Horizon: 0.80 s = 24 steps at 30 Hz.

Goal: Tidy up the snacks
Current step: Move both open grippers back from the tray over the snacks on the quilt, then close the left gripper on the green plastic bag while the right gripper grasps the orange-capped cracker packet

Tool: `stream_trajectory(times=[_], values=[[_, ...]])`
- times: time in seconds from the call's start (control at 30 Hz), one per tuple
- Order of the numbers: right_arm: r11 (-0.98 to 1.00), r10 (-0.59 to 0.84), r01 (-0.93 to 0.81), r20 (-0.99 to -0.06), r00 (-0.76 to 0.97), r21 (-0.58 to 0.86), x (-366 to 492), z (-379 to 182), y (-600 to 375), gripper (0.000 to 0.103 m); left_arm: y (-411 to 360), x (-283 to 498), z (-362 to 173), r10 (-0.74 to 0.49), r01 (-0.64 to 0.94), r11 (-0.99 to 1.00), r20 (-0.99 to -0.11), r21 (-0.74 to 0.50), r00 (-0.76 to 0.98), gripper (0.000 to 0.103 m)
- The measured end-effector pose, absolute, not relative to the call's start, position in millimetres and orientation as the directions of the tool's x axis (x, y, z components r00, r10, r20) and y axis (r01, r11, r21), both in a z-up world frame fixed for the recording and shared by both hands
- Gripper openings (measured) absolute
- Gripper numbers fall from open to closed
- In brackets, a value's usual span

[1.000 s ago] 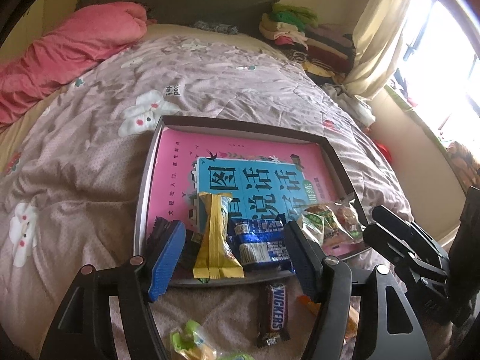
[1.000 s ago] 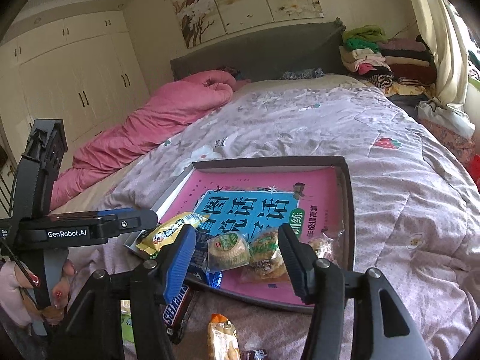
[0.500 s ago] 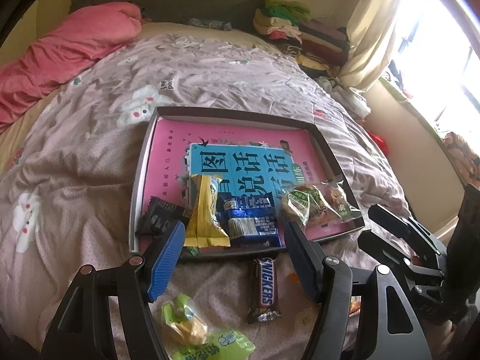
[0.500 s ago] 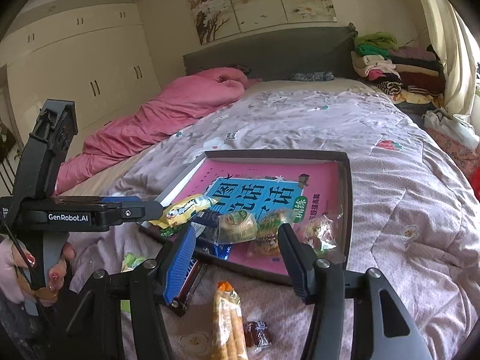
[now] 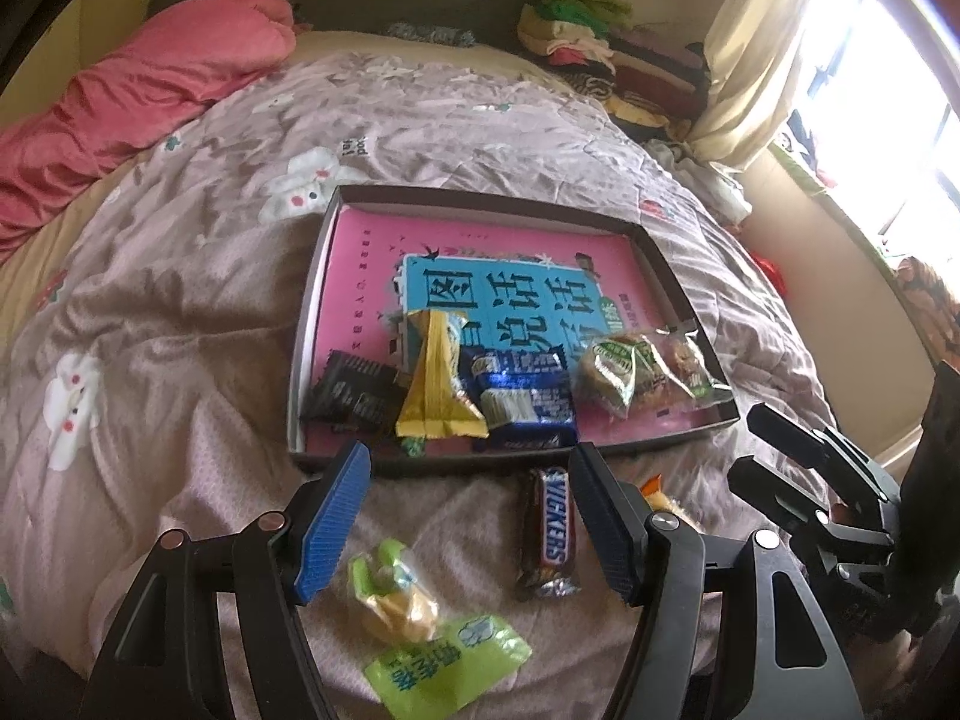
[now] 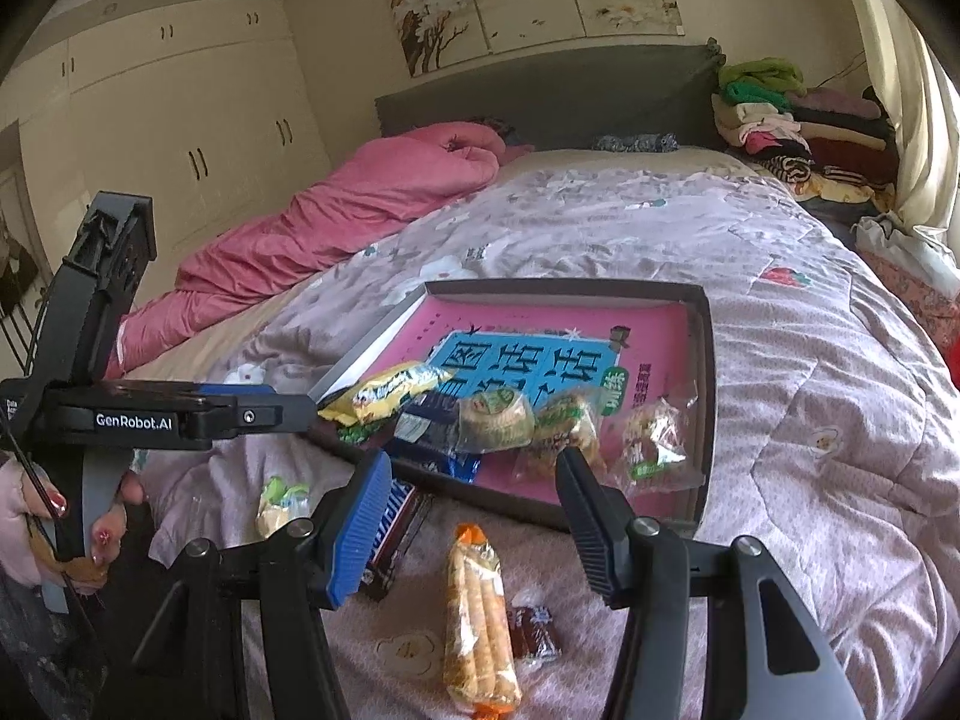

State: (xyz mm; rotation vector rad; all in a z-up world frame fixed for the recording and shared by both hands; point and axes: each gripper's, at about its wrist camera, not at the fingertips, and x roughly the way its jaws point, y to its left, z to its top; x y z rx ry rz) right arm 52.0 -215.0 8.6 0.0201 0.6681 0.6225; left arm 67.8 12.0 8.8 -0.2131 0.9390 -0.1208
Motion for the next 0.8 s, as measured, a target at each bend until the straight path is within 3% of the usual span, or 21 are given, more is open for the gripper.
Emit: stream_trajectory(times=[0.8], values=[[0.807, 0.504, -0.57, -0.678, 0.535, 0.15, 30, -18, -199, 0.054, 21, 42, -8, -0.203, 0.008, 0.972, -0.822, -0.235, 0.533, 0.073]])
